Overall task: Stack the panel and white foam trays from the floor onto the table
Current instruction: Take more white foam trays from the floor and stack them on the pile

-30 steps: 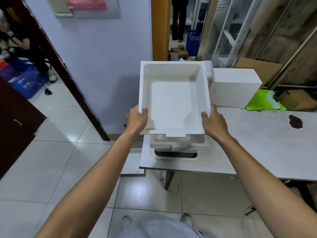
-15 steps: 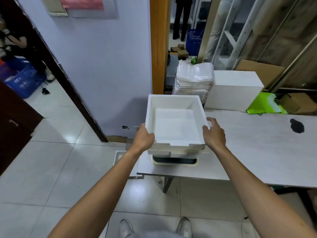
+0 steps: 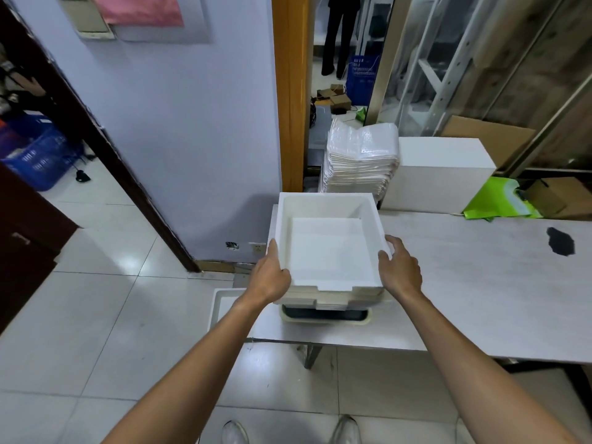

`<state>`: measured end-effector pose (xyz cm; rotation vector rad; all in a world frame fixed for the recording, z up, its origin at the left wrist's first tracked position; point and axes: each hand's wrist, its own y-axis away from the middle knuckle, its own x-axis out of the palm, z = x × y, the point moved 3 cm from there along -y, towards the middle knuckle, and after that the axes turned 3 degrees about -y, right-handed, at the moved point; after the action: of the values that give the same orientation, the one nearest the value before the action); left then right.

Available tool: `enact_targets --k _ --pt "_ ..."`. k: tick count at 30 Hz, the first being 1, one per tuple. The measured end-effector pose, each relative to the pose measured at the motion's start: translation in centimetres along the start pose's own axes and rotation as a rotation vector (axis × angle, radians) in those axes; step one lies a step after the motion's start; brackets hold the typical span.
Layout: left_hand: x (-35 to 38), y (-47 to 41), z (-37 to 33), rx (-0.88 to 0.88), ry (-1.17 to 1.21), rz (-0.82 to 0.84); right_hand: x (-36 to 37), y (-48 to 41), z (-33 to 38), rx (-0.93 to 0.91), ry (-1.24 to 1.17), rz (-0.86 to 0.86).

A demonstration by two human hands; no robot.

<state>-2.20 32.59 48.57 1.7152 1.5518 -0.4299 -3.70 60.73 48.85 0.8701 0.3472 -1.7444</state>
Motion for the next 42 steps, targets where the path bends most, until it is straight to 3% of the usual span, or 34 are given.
enact_targets --k 20,42 --pt "1.2 -1.2 1.1 0.005 -0.173 0.138 1.8 -0.9 -0.7 -0.068 0.482 0.113" --pt "1.8 -1.9 2.0 -0.051 -0.126 0.185 1.5 -1.3 -0.2 -0.091 0.651 0.274"
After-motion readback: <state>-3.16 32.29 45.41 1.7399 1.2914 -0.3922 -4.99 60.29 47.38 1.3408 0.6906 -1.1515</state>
